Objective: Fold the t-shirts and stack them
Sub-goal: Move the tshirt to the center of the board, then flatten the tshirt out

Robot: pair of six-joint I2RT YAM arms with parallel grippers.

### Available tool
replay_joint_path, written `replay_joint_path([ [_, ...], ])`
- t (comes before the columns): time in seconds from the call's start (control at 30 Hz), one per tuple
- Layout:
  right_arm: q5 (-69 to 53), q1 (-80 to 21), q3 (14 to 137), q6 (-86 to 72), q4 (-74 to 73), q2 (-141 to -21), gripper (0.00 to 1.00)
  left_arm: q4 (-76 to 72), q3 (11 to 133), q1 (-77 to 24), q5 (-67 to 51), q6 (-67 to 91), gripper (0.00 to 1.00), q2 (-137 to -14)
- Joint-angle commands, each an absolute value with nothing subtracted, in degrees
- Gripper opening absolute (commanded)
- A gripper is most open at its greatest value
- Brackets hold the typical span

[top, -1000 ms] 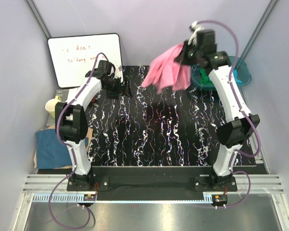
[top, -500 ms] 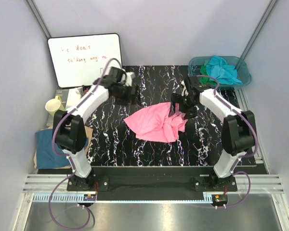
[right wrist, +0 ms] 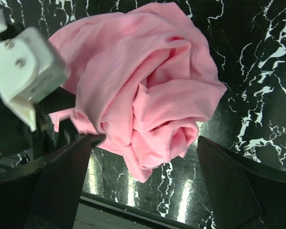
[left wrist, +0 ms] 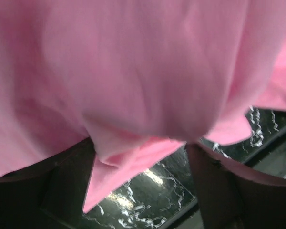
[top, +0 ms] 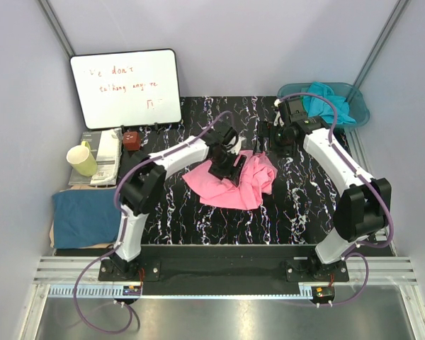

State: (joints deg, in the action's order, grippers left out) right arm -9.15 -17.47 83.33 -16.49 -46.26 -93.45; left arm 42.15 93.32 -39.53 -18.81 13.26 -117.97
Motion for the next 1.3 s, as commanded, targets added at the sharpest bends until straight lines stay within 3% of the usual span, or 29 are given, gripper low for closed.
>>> replay_joint_path([
  [0.0, -6.8, -17.5, 85.3, -14.8, -47.5, -91.1, 1.00, 45.4, 101.9, -39.6, -11.4, 12.9, 0.58, -122.8],
  [0.03, -6.8, -17.5, 85.0, -14.6, -47.5, -90.9, 1.00, 46.2, 102.6, -39.6, -10.7, 13.0, 0.42, -123.6],
  [0.07, -6.6, -17.5, 84.6, -14.7, -47.6, -90.4, 1.00, 47.3, 102.9, -39.6, -10.2, 13.0, 0.07, -124.0],
  [0.1, -6.6, -17.4, 84.4, -14.6, -47.5, -90.1, 1.00, 47.5, 102.8, -39.6, -9.1, 13.1, 0.00, -123.8],
  [0.53, -10.6, -17.5, 79.0, -15.2, -47.7, -90.6, 1.00, 49.5, 99.7, -34.6, 5.4, 15.7, 0.00, -107.6],
  [0.93, -11.2, -17.4, 80.7, -15.6, -48.8, -100.7, 0.98, 59.8, 116.2, -24.3, 13.3, 17.6, 0.00, -122.3],
  [1.0, -12.3, -17.4, 81.9, -15.8, -48.8, -102.3, 0.98, 61.4, 119.5, -23.0, 11.3, 18.0, 0.42, -125.0],
  [1.03, -12.3, -17.4, 82.3, -16.0, -48.8, -102.7, 0.98, 62.0, 120.1, -22.5, 10.4, 18.0, 0.56, -125.2],
  [1.07, -12.7, -17.4, 82.8, -16.1, -48.8, -103.2, 0.97, 62.0, 119.5, -22.5, 9.8, 18.1, 0.77, -123.7],
  [1.17, -13.0, -17.4, 83.2, -16.3, -48.7, -103.3, 0.97, 57.1, 112.2, -23.7, 7.8, 17.3, 0.98, -115.8],
  [1.27, -13.2, -17.4, 83.1, -16.6, -48.8, -103.1, 0.97, 52.4, 103.8, -26.4, 3.4, 16.4, 0.99, -108.3],
])
